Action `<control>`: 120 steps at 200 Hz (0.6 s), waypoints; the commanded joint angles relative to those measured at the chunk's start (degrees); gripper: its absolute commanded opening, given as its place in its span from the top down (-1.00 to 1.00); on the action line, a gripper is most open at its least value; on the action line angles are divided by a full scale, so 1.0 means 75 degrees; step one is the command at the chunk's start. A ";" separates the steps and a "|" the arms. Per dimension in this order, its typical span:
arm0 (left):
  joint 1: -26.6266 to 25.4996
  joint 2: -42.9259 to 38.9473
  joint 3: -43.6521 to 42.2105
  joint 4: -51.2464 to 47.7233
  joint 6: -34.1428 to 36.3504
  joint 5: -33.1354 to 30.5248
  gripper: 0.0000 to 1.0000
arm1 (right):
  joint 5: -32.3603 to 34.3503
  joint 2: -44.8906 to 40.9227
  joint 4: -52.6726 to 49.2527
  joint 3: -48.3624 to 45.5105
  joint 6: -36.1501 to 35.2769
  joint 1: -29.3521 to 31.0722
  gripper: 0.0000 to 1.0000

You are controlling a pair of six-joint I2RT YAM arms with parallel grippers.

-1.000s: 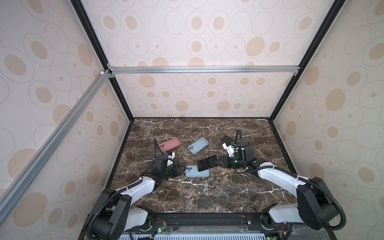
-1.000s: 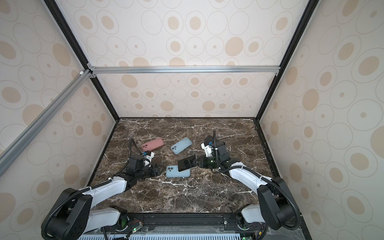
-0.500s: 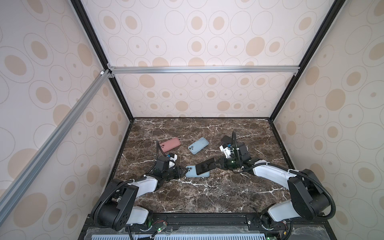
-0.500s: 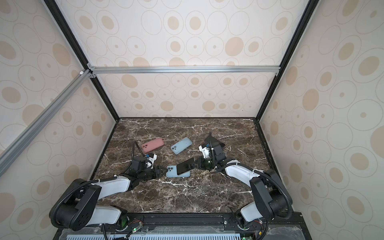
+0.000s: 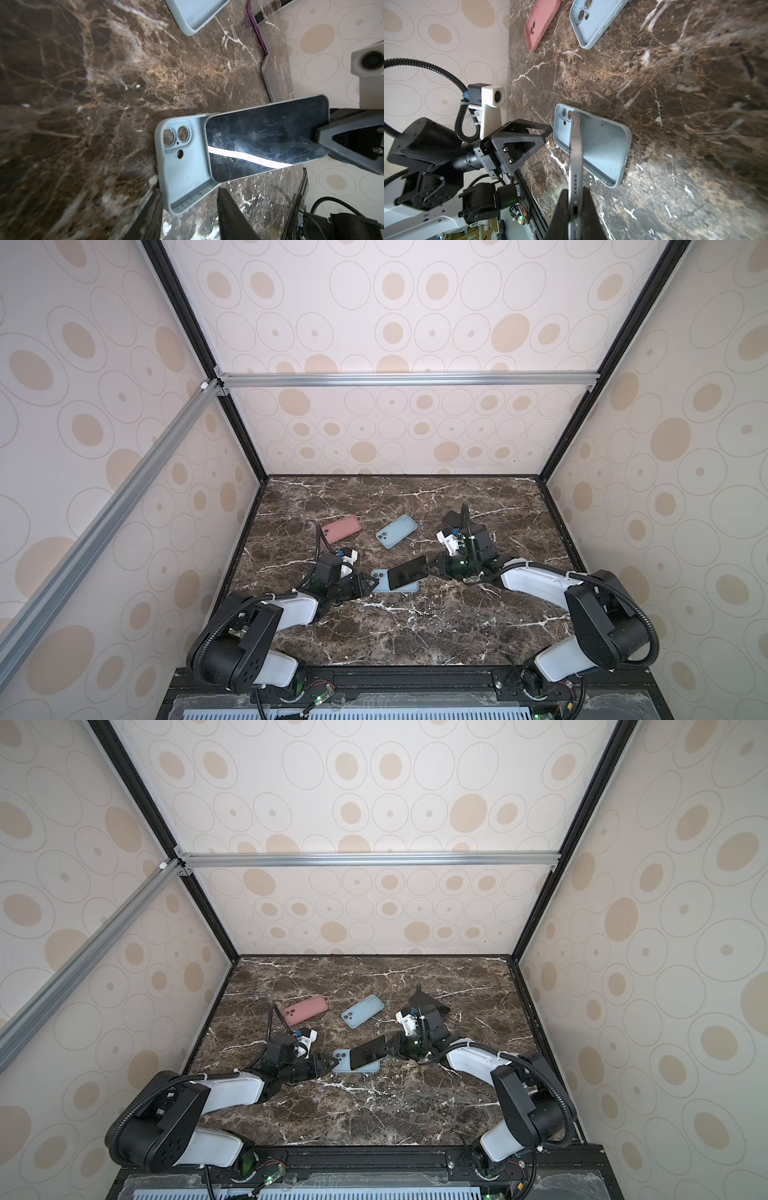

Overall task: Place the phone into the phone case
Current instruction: 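Push the phone into the light-blue case with the right gripper while the left holds it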

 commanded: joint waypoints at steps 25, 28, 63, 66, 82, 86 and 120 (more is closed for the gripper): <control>-0.0141 0.0330 -0.0006 0.0268 -0.0052 -0.0149 0.19 | -0.0275 0.0264 0.0455 0.0280 0.0290 0.0093 1.00; -0.0144 0.0356 -0.0005 0.0279 -0.0045 -0.0151 0.19 | -0.0285 0.0287 0.0462 0.0277 0.0296 0.0086 1.00; -0.0176 0.0549 0.0053 0.0391 -0.0028 -0.0158 0.23 | -0.0426 0.0596 0.0623 0.0358 0.0429 0.0155 1.00; -0.0180 0.0565 0.0053 0.0397 -0.0022 -0.0153 0.23 | -0.0436 0.0623 0.0635 0.0359 0.0442 0.0155 1.00; -0.0181 0.0627 0.0077 0.0415 -0.0012 -0.0143 0.23 | -0.0491 0.0770 0.0679 0.0418 0.0472 0.0198 1.00; -0.0175 0.0647 0.0074 0.0426 -0.0016 -0.0140 0.23 | -0.0499 0.0814 0.0695 0.0437 0.0466 0.0214 1.00; -0.0193 0.0686 0.0075 0.0450 -0.0011 -0.0123 0.25 | -0.0564 0.1111 0.0826 0.0512 0.0574 0.0281 1.00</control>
